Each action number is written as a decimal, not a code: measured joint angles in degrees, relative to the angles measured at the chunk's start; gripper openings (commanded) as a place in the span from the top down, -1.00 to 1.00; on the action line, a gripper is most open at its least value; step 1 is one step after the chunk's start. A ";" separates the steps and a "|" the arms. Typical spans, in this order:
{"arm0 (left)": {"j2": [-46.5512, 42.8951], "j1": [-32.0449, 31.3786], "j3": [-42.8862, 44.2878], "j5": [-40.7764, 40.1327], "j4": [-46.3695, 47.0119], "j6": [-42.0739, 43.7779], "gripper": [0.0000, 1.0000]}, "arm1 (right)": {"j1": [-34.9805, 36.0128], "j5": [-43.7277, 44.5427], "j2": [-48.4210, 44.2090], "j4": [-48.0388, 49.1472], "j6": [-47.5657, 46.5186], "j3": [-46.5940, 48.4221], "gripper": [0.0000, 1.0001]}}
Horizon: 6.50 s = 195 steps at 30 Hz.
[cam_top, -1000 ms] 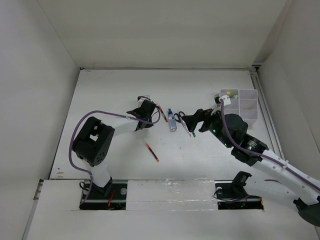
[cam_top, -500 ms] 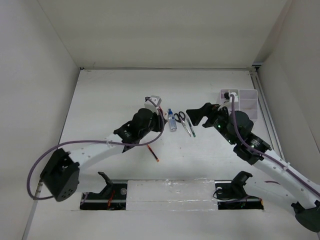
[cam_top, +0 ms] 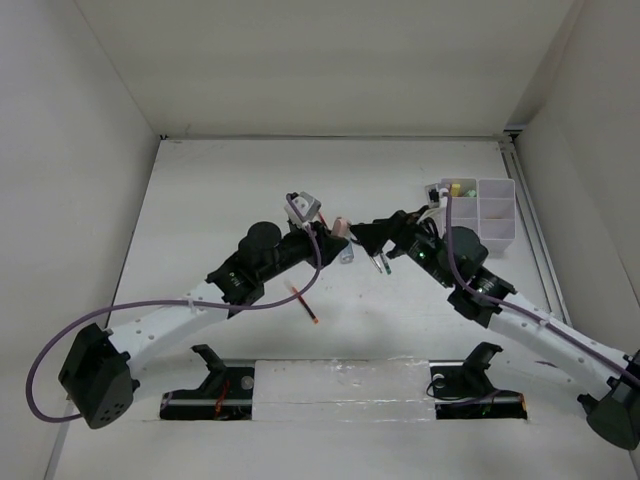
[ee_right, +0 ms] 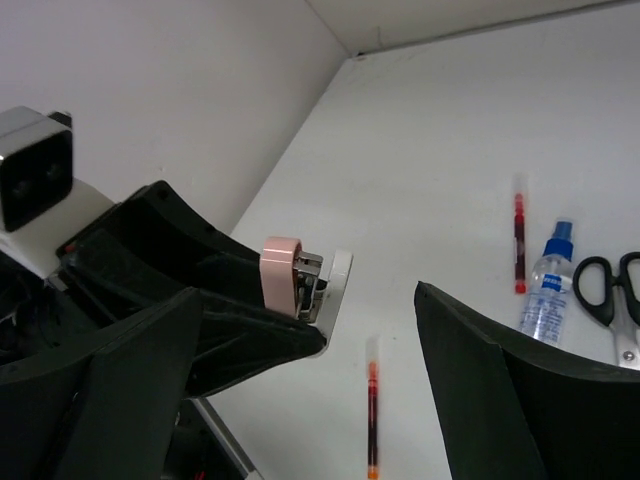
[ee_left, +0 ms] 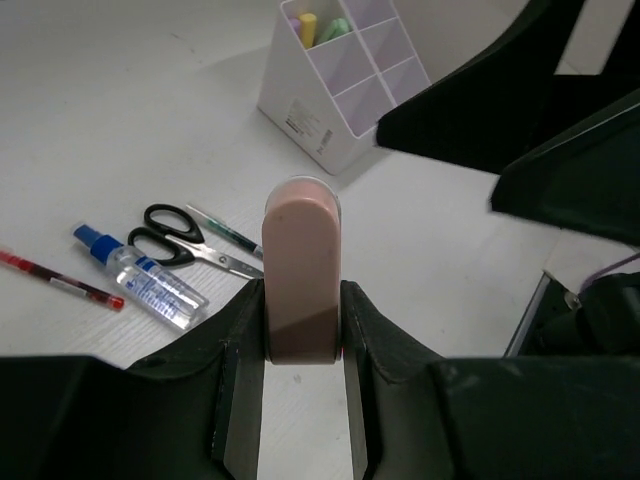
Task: Sort the stationery into containers
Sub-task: Pick up the stationery from the center of the board, then place the stationery in the storage box, then pick up the pen from the center of the board.
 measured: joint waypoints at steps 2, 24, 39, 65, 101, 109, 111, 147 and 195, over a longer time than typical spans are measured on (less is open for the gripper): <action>-0.87 0.00 0.00 1.40 0.09 0.15 1.00 | 1.31 0.31 2.10 1.42 0.33 0.00 -0.84; -2.91 0.07 -0.26 3.34 -1.75 2.25 0.96 | 8.79 8.79 14.93 7.26 1.53 4.63 1.00; -3.74 0.02 -0.39 -3.54 -5.20 2.19 -1.00 | 7.98 10.27 16.26 5.44 -2.38 6.64 1.00; -8.83 0.02 5.07 -15.08 -30.69 -15.50 -1.00 | -40.41 -18.32 19.69 20.85 -33.42 -4.04 1.00; -9.53 0.02 4.61 -5.60 -28.44 -15.26 -1.00 | -55.49 -32.92 34.69 26.32 -28.96 1.46 0.92; -9.70 0.02 4.61 -5.60 -28.44 -15.17 -1.00 | -55.49 -31.34 35.76 20.44 -30.23 4.61 0.90; -9.70 0.02 4.61 -5.60 -28.46 -15.17 -1.00 | -55.49 -31.28 36.39 19.74 -30.58 5.35 0.90; -9.68 0.02 4.61 -3.82 -27.61 -14.45 -1.00 | -55.39 -29.18 36.76 18.60 -31.54 3.17 -0.14; -10.64 -0.70 -0.74 -30.60 -55.12 -52.83 -1.00 | -0.63 16.92 6.86 -21.77 -19.47 19.43 -1.00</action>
